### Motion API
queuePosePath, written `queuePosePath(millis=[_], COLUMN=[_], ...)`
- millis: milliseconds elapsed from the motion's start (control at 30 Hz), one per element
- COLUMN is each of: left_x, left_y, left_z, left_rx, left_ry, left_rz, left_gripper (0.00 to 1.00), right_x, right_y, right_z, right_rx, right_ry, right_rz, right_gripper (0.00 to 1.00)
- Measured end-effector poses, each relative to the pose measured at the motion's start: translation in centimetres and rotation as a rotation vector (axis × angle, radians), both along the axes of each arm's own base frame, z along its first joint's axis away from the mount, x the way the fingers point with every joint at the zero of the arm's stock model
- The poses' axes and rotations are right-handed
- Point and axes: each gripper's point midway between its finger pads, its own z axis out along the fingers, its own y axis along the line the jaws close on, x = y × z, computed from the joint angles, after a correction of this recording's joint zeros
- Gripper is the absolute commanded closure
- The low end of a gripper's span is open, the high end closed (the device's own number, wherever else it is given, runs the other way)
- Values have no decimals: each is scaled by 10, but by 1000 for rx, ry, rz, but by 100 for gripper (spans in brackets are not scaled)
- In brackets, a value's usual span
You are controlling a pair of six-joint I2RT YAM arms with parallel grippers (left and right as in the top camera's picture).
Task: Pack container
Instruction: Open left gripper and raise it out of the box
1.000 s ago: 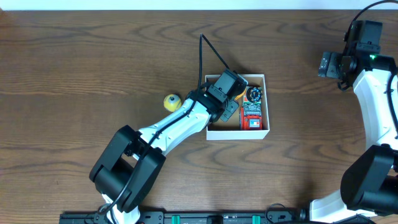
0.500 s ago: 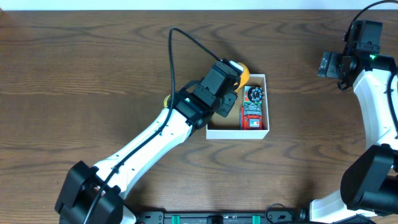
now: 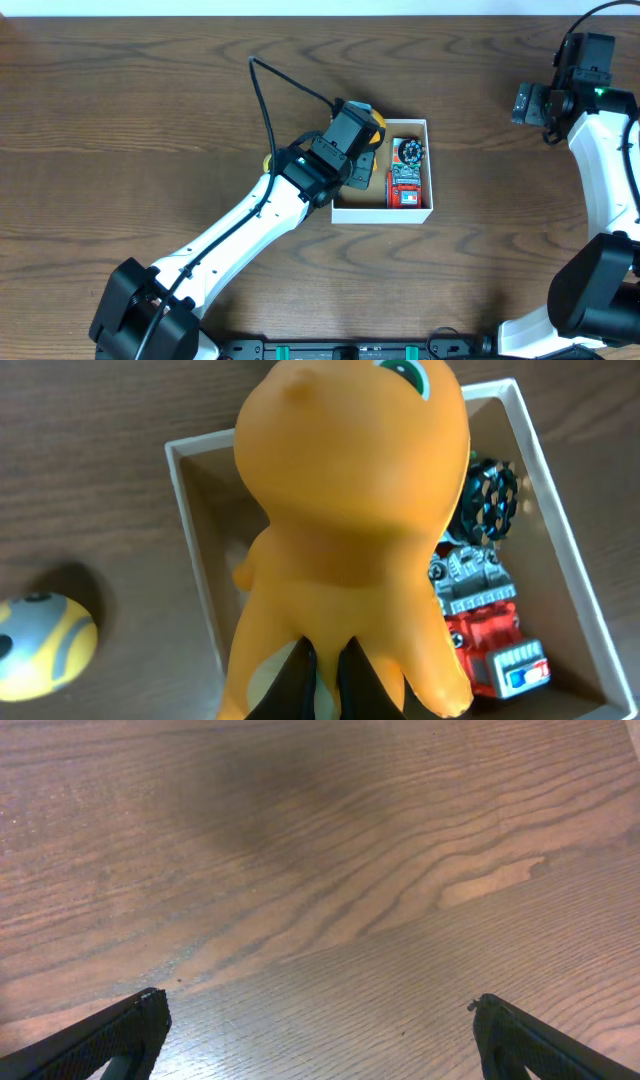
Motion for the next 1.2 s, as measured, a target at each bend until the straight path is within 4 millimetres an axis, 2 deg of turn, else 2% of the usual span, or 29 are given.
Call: queuePosePath(millis=[300, 533, 567, 667, 733, 800, 1033, 1200], left_x=[-6, -14, -16, -19, -19, -19, -17, -8], left_y=[4, -6, -7, -11, -11, -11, -10, -7], left_z=[-7, -17, -19, -28, -30, -30, -29, -25], left_rx=[-5, 12, 17, 31, 30, 28, 34, 42], left_ry=[51, 70, 76, 94, 100, 101, 91, 44], left_rz=[51, 24, 19, 10, 14, 19, 30, 56], left_gripper=[94, 94, 89, 61, 59, 49, 47, 46], right_x=[0, 0, 0, 0, 0, 0, 0, 0], right_y=[0, 0, 0, 0, 0, 0, 0, 0], right_z=[0, 0, 0, 0, 0, 0, 0, 0], right_rx=[0, 0, 0, 0, 0, 0, 0, 0], right_ry=[0, 0, 0, 0, 0, 0, 0, 0], right_rz=[0, 0, 0, 0, 0, 0, 0, 0], right_gripper=[1, 1, 1, 1, 1, 1, 1, 1])
